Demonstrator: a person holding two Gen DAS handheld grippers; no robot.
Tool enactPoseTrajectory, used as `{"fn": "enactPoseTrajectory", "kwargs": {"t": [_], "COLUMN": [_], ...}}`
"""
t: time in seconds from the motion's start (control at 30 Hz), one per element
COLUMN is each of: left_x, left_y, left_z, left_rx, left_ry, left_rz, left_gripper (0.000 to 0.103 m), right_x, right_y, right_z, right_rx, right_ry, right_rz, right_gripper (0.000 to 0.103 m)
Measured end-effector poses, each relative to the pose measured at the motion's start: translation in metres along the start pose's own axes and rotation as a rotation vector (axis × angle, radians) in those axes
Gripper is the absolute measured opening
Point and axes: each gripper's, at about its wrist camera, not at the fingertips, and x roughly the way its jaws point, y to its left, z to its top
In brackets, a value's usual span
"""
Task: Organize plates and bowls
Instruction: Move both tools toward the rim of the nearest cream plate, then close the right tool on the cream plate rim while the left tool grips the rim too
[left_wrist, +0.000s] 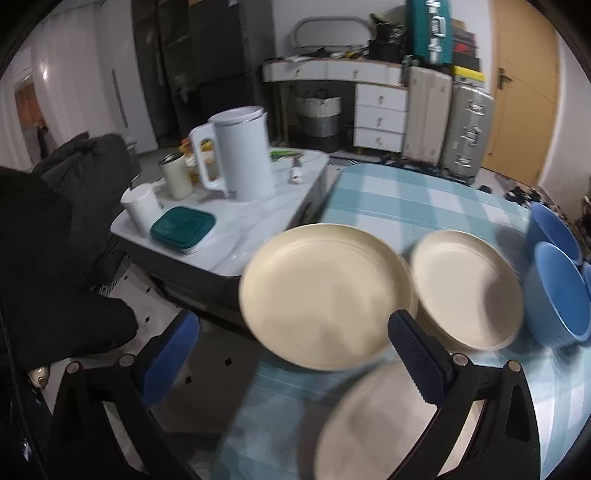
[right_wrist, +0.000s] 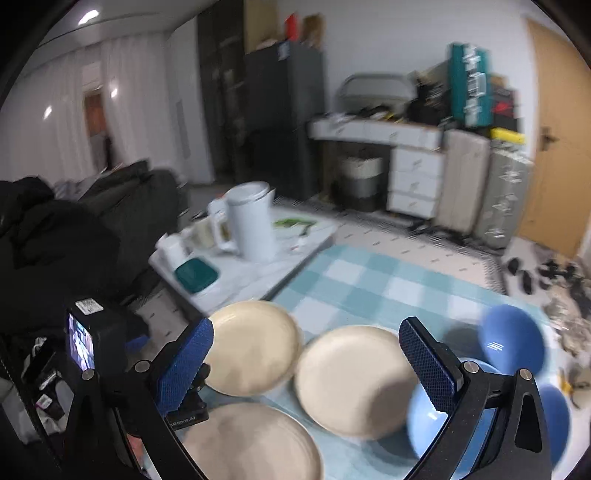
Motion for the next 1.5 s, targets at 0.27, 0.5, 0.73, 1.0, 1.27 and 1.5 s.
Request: {"fn": "enactPoseTrajectory", "kwargs": {"t": [0.27, 0.5, 0.73, 1.0, 1.27, 1.5], "left_x": [0.060, 0.105, 0.131, 0.143, 0.152, 0.153], "left_y": [0.043, 0.053, 0.070, 0.075, 0.079, 0.081], "left_z": [0.013, 0.009, 0.004, 0.001, -0.004, -0.005], "left_rx": [-0.118, -0.175, -0.266, -0.286, -0.307, -0.311], "left_ry": [0.102, 0.207, 0.278, 0.301, 0.338, 0.335], "left_rz": [-0.012, -0.081, -0.144, -0.171, -0.155, -0.138], "left_gripper": [0.103, 0.103, 0.102, 0.101, 0.088, 0.084], "right_x": [0.124, 0.201, 0.253, 0.278, 0.294, 0.297], "right_y": [0.001, -0.002, 0.001, -0.001, -0.005, -0.005], "right_z": [0.017, 0.010, -0.003, -0.008, -0.017, -0.022], "right_rx": [-0.034, -0.038, -0.051, -0.038, -0.007, 0.002], "right_ry": [0.225, 0.395, 0.507, 0.538, 0.584, 0.589], "right_rz": [0.023, 0.081, 0.076, 0.102, 0.110, 0.135], "right_gripper": [0.103, 0.101, 0.084, 0.082, 0.066, 0.052]}}
